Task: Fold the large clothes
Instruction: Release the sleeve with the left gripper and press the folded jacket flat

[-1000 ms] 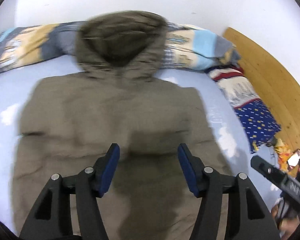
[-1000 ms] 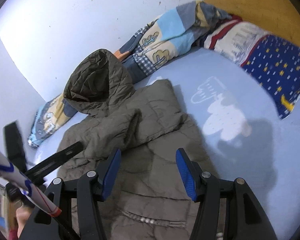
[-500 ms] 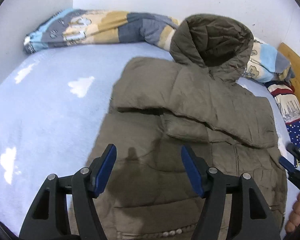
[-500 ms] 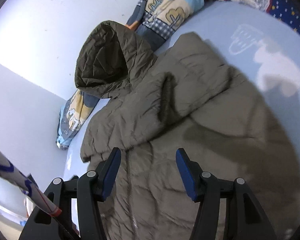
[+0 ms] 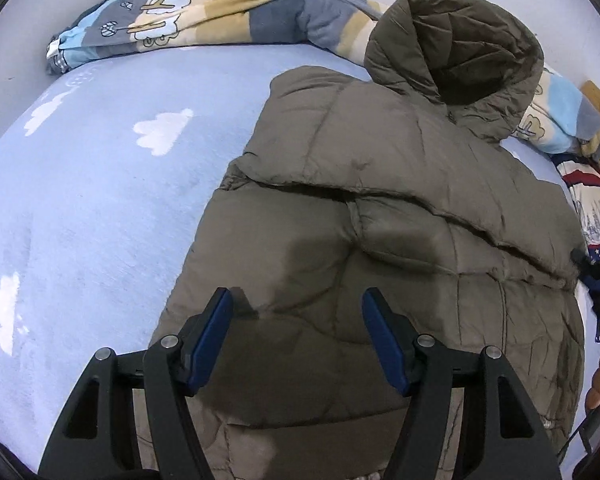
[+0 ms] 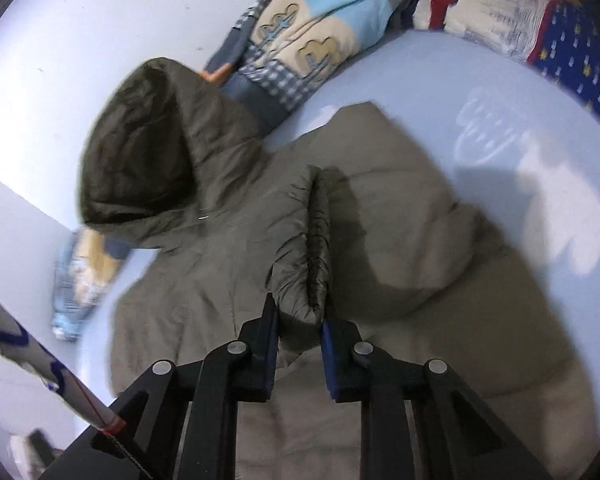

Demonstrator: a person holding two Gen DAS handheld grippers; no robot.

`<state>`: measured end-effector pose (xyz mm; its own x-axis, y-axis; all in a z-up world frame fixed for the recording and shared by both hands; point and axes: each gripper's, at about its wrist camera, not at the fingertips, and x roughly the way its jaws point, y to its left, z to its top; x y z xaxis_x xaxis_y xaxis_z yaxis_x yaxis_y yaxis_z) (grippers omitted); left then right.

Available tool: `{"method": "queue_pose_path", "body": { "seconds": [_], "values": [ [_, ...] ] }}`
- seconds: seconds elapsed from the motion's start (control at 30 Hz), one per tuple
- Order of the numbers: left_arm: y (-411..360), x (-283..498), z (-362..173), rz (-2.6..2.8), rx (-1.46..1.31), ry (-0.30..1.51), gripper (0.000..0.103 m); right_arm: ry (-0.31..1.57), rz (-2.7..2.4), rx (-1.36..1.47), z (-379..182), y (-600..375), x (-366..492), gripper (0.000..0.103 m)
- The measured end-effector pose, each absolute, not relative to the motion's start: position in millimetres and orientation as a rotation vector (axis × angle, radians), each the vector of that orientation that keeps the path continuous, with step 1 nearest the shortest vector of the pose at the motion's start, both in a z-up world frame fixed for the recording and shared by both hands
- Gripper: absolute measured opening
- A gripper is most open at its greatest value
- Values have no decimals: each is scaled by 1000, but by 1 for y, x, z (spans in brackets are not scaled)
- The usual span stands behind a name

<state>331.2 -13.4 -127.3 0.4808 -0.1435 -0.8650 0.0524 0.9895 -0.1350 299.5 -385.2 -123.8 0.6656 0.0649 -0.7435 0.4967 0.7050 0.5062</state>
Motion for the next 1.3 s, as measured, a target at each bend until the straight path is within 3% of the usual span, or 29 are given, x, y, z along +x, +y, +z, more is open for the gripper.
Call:
{"method": "queue_pose_path", "body": {
  "seconds": [0.13,0.27,0.47,0.73,1.07,1.3],
  "values": [
    [-15,330,-121,-118,-85,1037,66,932,-274,752,-148,-395,306,26],
    [-14,329,-108,-126,-83,979,66,920,-309,710,-133,-395,292,46],
    [-25,342,-88,-147,-47,874,66,817,-275,566,-89,-362,280,47],
    [-50,374,-85,-160,62,786,66,895,-194,433,-103,-324,316,47],
    [-55,404,-142,-171,44,956,72,994,-252,304,-155,-341,332,47],
    [-58,383,-119,-179,62,909,72,1026,-214,311,-147,-346,331,47]
  ]
}}
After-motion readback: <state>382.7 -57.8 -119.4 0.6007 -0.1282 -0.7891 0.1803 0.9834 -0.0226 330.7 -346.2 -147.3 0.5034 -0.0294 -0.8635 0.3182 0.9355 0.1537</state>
